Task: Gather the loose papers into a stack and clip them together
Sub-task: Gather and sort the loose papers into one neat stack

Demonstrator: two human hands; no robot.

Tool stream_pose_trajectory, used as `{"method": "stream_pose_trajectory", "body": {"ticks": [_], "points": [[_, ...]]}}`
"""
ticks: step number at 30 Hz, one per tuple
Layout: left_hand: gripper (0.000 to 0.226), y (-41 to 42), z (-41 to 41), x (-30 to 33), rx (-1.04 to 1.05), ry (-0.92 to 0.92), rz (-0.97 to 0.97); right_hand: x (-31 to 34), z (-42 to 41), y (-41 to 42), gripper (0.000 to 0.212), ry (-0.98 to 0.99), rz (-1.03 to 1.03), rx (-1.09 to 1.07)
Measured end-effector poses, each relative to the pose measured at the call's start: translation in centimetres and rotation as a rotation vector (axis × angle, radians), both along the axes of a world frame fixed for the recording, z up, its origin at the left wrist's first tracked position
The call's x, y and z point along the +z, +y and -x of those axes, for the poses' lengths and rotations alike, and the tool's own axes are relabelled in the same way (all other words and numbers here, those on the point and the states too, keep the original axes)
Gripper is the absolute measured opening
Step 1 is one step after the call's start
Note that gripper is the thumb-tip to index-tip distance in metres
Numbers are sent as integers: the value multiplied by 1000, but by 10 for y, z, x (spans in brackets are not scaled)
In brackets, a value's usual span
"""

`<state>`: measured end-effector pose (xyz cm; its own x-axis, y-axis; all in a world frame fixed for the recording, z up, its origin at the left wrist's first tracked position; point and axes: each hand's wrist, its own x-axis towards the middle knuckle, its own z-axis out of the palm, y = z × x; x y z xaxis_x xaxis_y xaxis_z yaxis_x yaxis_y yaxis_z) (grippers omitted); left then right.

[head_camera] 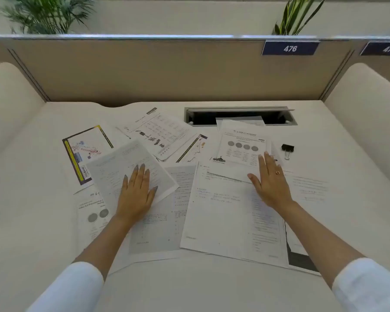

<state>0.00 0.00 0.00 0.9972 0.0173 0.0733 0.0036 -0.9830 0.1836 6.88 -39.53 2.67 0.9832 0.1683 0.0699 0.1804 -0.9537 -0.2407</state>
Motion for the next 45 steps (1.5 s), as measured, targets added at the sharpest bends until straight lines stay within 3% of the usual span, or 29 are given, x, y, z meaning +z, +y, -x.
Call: {"method": "stream_pose_trajectory", "body": {"ticks": [7,17,27,35,39,45], "points": [[77,-7,23,-31,6,102,40,-46,32,-1,89,115,23,24],[69,-8,23,-37,15,71,32,-54,31,2,77,83,26,23],[70,-6,23,-37,12,81,63,-55,29,2,79,78,13,15],[73,-6,22,-30,37,60,215,-41,34,2,84,73,-91,15],[70,-39,18,-15,68,-17,237,-32,39,-20,74,6,-160,-55],[69,-152,17,-6,-102,-48,259,-32,51,-88,59,-57,-288,-334]]}}
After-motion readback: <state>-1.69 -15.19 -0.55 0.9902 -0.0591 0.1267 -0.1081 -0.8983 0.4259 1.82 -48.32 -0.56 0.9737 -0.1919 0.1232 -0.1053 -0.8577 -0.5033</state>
